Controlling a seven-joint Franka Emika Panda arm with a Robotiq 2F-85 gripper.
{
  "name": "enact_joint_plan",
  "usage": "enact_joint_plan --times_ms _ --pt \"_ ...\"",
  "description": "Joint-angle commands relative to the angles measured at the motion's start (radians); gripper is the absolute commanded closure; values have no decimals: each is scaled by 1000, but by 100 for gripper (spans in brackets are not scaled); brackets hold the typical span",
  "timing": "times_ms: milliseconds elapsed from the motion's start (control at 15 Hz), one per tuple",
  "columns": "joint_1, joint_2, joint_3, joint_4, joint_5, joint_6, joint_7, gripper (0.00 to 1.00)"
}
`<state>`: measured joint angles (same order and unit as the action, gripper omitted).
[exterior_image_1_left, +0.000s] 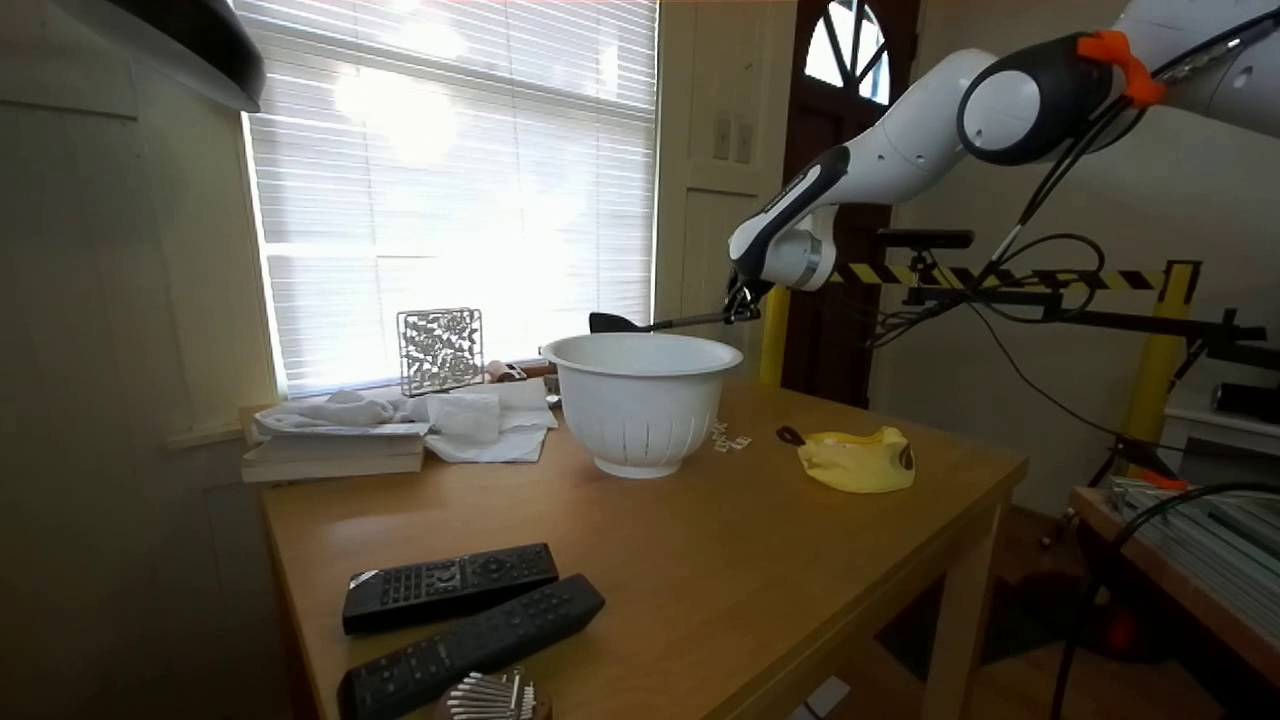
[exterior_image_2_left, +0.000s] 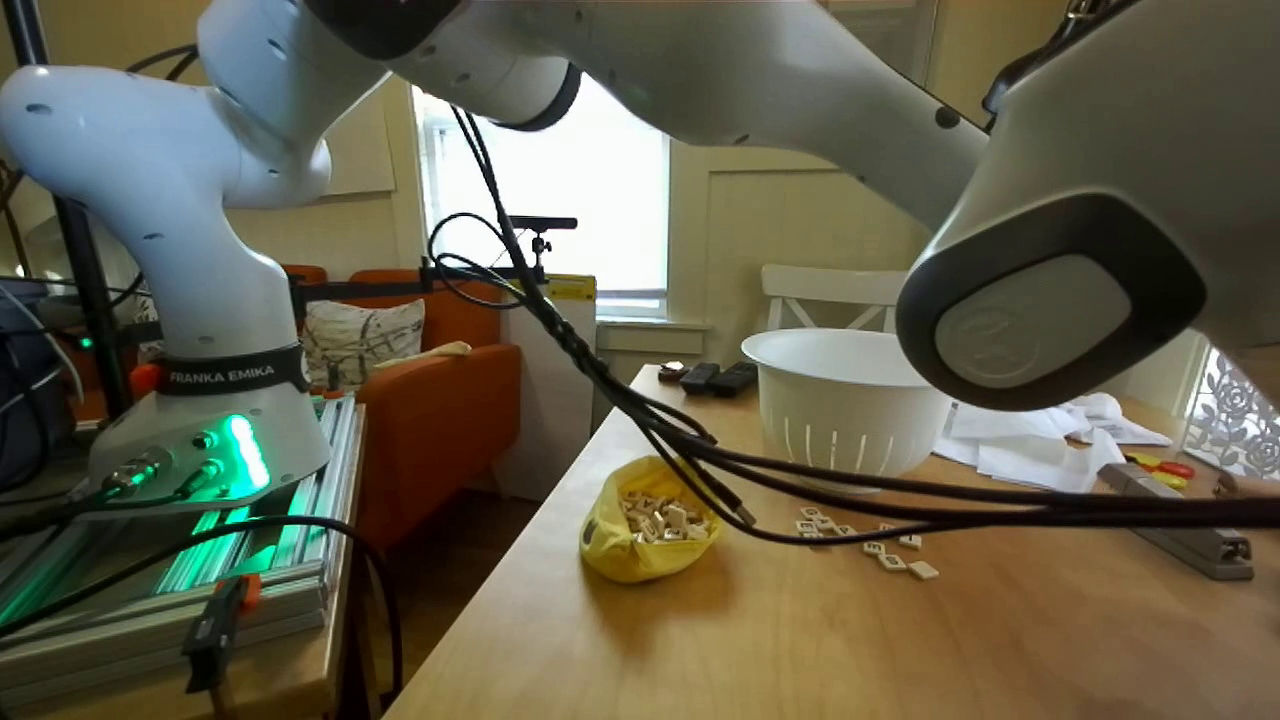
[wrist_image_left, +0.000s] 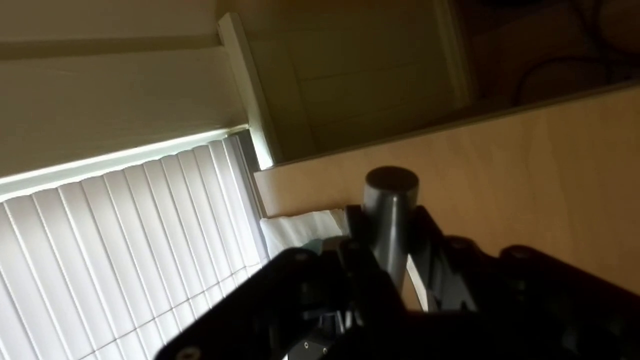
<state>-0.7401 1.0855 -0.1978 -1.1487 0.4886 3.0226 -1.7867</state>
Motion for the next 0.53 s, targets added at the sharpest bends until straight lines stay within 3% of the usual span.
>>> enact_joint_plan --times_ms 0,467 --pt "22 82 -86 59 -3 67 64 94" --pt "58 144 -210 64 3 78 159 94"
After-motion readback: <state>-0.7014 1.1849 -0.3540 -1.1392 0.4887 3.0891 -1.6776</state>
